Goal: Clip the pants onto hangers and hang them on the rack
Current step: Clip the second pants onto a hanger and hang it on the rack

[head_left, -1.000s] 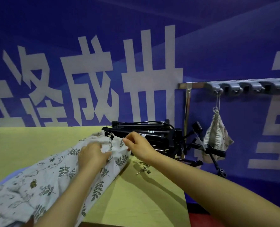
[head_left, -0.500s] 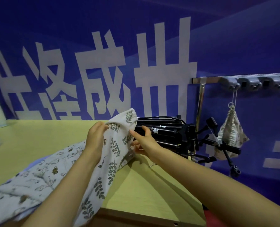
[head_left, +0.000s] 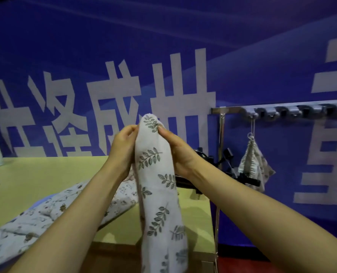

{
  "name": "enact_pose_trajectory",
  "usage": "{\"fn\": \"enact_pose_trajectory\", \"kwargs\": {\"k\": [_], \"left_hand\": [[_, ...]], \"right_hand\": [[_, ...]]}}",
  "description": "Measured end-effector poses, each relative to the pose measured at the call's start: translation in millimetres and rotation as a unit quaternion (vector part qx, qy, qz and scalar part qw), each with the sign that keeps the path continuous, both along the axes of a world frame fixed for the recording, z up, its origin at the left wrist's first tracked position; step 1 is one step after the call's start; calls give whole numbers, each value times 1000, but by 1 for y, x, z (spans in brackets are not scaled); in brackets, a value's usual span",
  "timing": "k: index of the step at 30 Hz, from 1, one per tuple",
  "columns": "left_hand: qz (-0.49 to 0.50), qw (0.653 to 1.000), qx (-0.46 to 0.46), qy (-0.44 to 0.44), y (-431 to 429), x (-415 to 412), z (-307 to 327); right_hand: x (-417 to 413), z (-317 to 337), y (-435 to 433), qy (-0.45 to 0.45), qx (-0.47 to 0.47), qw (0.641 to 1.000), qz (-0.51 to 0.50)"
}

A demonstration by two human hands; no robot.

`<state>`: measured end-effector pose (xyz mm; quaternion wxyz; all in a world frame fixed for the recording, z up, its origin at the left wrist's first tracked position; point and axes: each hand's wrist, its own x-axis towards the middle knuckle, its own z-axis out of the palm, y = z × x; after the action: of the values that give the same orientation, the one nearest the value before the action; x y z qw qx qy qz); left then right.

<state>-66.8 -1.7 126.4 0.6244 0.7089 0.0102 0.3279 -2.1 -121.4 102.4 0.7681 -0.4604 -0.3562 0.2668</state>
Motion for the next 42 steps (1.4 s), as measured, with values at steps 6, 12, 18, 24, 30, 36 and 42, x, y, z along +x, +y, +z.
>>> {"fn": "enact_pose_trajectory", "kwargs": {"k": [6,12,18,24,30,36,42], "left_hand": [[-194,980,23,-29,-82,-2,14],[-272,961,18,-51,-156,12,8],[-269,954,124,-41,-196,28,-7],[-261,948,180,-30,-210,34,-31],[-230,945,231,-4,-185,37,-47],[-160,969,158,102,-153,33,-64],[-1,942,303,141,-145,50,-91]], "right_hand": [[-1,22,-85,-4,51,995,-80],[13,6,-176,48,15,980,-191],[31,-2,-250,80,-199,939,-269],[34,-17,-268,98,-367,910,-168],[53,-36,-237,157,-208,926,-274],[36,-31,-220,119,-72,949,-284],[24,-28,-207,59,-88,963,-247]]}}
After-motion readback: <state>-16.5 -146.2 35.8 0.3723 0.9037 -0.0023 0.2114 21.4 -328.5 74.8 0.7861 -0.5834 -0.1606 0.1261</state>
